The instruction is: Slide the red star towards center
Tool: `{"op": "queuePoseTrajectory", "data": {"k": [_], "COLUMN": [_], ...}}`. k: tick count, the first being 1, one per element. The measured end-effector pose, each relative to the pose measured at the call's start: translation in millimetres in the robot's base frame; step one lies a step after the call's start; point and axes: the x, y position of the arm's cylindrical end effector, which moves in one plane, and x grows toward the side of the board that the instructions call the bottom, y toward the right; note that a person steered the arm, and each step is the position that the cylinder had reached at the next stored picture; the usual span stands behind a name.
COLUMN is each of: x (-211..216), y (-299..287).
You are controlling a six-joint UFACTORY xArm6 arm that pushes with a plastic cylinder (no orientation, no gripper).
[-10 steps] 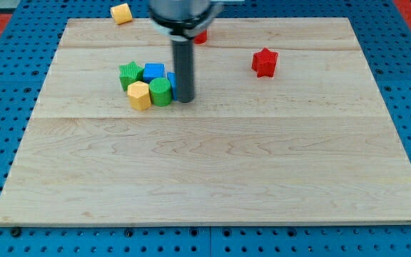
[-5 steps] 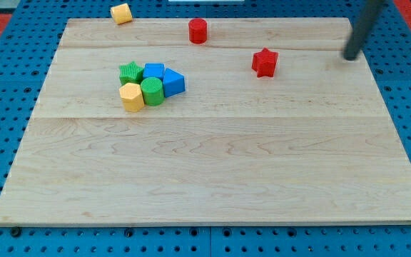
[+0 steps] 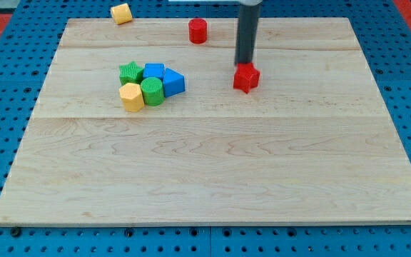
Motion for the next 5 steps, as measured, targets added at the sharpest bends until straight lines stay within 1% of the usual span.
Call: {"op": "queuePoseTrajectory", "data": {"k": [1, 3, 4, 5], "x": [28.0, 50.4, 59.3, 63.6], "y": [9.4, 77.9, 69.2, 35.9]}}
